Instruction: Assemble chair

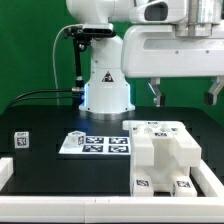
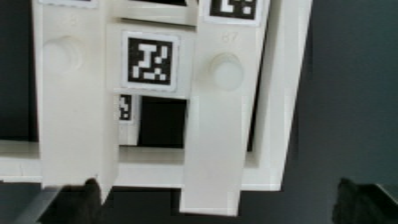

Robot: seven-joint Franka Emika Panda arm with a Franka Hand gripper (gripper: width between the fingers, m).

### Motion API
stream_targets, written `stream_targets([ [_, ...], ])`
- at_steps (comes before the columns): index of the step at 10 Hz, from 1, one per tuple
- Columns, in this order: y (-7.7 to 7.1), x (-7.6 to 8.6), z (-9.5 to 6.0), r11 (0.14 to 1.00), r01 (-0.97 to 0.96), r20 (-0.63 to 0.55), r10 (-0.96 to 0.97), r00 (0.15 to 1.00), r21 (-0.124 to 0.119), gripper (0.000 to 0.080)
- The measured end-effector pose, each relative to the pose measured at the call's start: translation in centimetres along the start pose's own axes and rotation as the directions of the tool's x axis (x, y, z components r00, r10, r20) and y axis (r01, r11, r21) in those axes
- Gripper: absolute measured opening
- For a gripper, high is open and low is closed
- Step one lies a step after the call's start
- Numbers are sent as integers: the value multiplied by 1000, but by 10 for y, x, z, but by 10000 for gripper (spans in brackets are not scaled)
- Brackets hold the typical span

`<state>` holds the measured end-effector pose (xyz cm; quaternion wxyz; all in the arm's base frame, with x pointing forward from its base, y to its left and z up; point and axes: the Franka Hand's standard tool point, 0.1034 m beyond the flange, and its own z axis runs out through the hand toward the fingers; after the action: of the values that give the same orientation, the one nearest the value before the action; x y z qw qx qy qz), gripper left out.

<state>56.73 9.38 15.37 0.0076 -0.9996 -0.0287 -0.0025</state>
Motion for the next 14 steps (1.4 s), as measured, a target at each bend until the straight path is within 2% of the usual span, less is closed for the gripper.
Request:
stream_targets([
  [1,2,0,1,1000,7,2,-7,1000,0,649],
  [2,16,-4,3,999,46,9,-46,999,1,649],
  [4,54,-17,-4,997,73,17,-73,997,4,649],
  [5,68,-19,-12,997,77,16,-77,997,12,649],
  [6,77,-22,-13,998,68,13,-69,998,16,649],
  [10,75,-22,-10,997,72,14,-72,997,15,649],
  [11,80,-24,-9,998,65,16,-65,998,17,649],
  [13,123,-44,-4,999,-17,35,16,999,34,649],
  [14,137,-52,-1,997,-66,48,64,997,44,649],
])
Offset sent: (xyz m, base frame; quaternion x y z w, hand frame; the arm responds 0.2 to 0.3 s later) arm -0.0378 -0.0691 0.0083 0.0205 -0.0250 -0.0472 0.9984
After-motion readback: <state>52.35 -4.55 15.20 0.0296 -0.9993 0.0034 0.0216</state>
